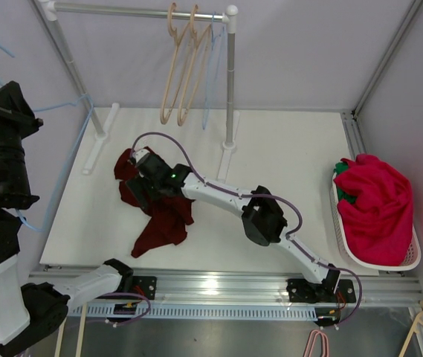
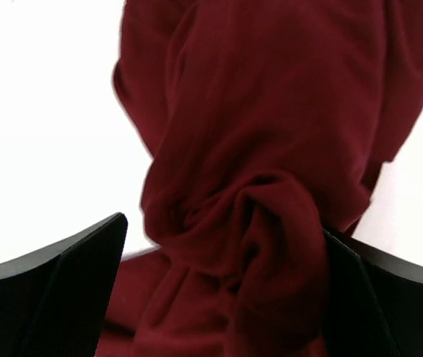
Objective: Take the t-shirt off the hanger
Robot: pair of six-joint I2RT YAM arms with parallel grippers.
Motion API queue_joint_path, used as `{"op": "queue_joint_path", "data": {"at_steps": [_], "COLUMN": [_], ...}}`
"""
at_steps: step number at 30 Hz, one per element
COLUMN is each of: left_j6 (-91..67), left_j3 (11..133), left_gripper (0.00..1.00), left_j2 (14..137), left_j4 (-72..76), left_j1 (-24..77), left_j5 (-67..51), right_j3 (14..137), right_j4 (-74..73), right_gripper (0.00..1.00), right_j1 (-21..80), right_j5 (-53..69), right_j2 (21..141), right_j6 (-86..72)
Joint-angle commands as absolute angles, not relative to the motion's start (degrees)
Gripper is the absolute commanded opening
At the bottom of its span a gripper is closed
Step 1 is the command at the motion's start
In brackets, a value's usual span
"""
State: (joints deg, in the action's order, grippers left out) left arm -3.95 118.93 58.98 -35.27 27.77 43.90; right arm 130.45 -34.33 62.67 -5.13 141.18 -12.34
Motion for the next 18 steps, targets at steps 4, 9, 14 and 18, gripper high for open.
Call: {"op": "queue_joint_path", "data": {"at_steps": [4,9,14,18], "left_j6": [-9.1,-8.3,-6.4,-4.8], "left_j3": [118.8,119.4,118.7,119.1], "left_gripper": [0.01,0.01,0.01,0.01], "left_j2": [59.4,60.8,61.5,63.3], "left_j4": [-33.8,-33.2,-31.2,-30.1], "left_j1": [27.9,27.9,27.9,27.6], "left_j5": [11.7,10.3,7.3,6.2], "right_j3": [134.8,132.6,128.3,111.8], "right_j4": [-42.4,-41.9,-42.4,-33.6], "right_gripper": [1.00,1.00,0.00,0.00], "right_j1": [62.9,63.1,63.1,63.5], "right_j5": [-5.5,-8.2,-9.6,-3.8], "right_j2": [148.1,150.3,149.2,138.0], "right_j6": [-11.0,-10.7,-11.9,-12.8]}}
